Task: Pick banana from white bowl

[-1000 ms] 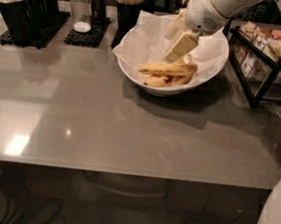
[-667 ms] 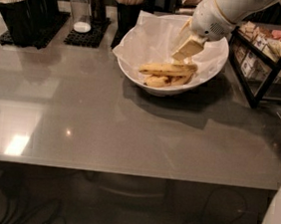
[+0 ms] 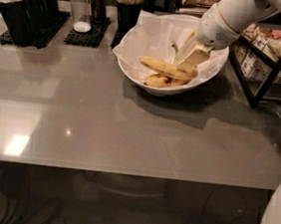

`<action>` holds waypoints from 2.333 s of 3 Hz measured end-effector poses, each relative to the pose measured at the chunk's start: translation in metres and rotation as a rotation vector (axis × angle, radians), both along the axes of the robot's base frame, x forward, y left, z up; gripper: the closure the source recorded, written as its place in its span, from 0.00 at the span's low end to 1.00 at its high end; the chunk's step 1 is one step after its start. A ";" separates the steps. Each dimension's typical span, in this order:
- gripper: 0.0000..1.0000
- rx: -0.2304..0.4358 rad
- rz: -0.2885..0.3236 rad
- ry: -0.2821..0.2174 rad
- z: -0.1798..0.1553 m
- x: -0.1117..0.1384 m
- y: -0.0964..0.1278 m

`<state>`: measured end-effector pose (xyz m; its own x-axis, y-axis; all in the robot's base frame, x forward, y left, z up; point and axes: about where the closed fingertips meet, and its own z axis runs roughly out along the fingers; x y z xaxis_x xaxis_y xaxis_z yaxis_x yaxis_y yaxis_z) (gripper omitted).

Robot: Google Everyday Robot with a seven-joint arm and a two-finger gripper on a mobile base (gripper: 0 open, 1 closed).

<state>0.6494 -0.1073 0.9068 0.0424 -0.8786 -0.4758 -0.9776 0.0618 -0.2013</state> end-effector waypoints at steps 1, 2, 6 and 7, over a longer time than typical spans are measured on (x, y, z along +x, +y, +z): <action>0.43 -0.022 0.011 0.019 -0.004 0.002 -0.001; 0.39 -0.034 0.029 0.025 -0.005 0.008 0.004; 0.39 -0.024 0.086 0.067 -0.009 0.008 0.013; 0.43 -0.016 0.104 0.110 -0.026 0.004 0.024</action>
Offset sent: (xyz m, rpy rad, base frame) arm 0.0127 0.0046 0.0015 -0.0531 0.0351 0.0533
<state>0.6531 -0.0835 0.8805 0.0821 -0.8798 -0.4683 -0.9947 -0.0433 -0.0929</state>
